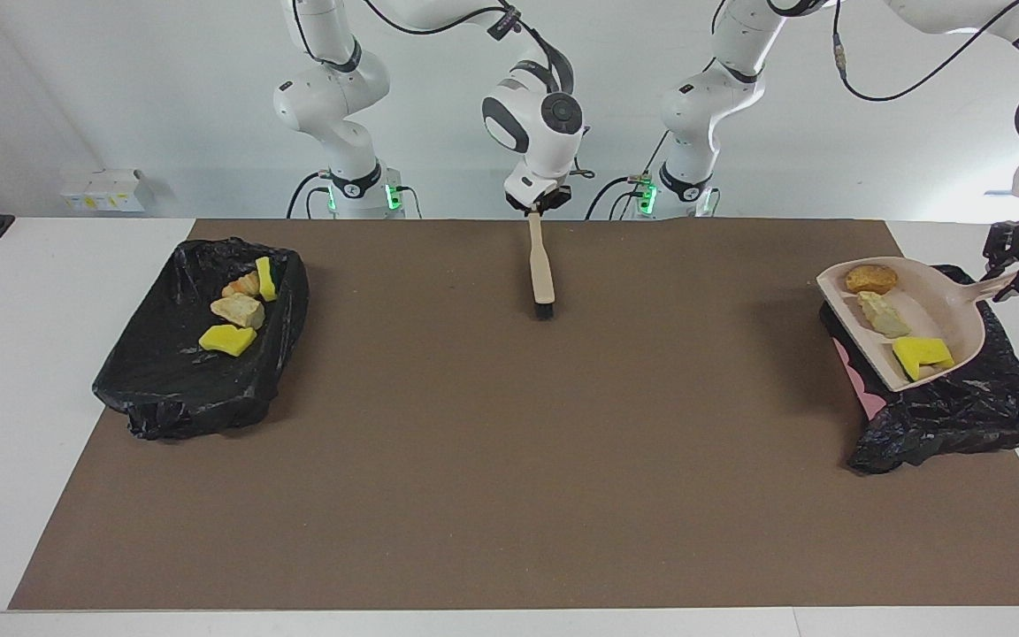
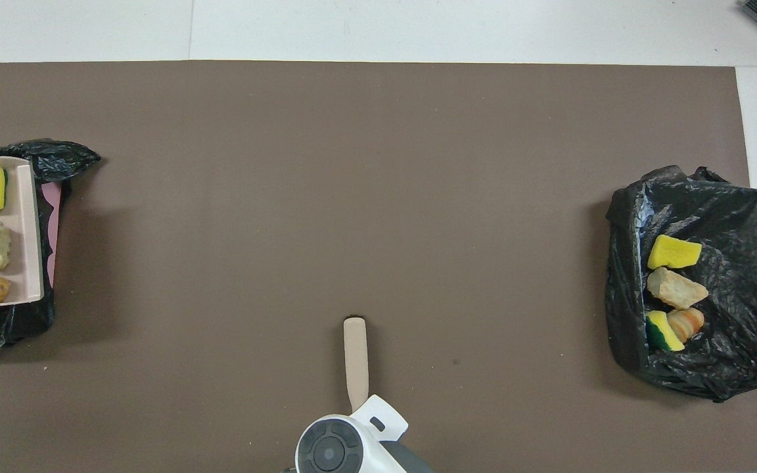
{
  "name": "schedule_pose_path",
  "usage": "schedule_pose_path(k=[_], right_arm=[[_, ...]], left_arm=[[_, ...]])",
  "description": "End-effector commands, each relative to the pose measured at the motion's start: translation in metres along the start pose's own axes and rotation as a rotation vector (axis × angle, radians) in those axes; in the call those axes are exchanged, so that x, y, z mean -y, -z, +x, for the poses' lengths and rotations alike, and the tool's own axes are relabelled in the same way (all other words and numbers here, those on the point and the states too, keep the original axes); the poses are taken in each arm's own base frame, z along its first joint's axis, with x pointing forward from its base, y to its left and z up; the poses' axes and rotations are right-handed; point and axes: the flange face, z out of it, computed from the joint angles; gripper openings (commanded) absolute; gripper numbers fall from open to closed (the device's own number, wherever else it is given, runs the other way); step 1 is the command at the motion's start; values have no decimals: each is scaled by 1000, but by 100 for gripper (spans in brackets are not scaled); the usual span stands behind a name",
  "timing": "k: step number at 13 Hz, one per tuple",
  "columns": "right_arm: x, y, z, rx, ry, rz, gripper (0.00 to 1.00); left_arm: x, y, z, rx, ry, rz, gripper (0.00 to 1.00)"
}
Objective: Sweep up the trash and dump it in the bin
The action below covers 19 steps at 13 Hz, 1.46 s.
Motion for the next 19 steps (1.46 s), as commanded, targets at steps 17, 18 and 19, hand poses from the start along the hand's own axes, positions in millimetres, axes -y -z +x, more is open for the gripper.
schedule_pose_path(k=[17,18,19], right_arm=[[-241,260,71,-74,11,172,100],[-254,270,73,-84,-3,173,100],[-266,277,75,-89,-24,173,100]], left_arm=[[29,40,35,823,-186,31,0],[30,44,40,851,-184,40,0],[27,55,42,875,-163,60,0]])
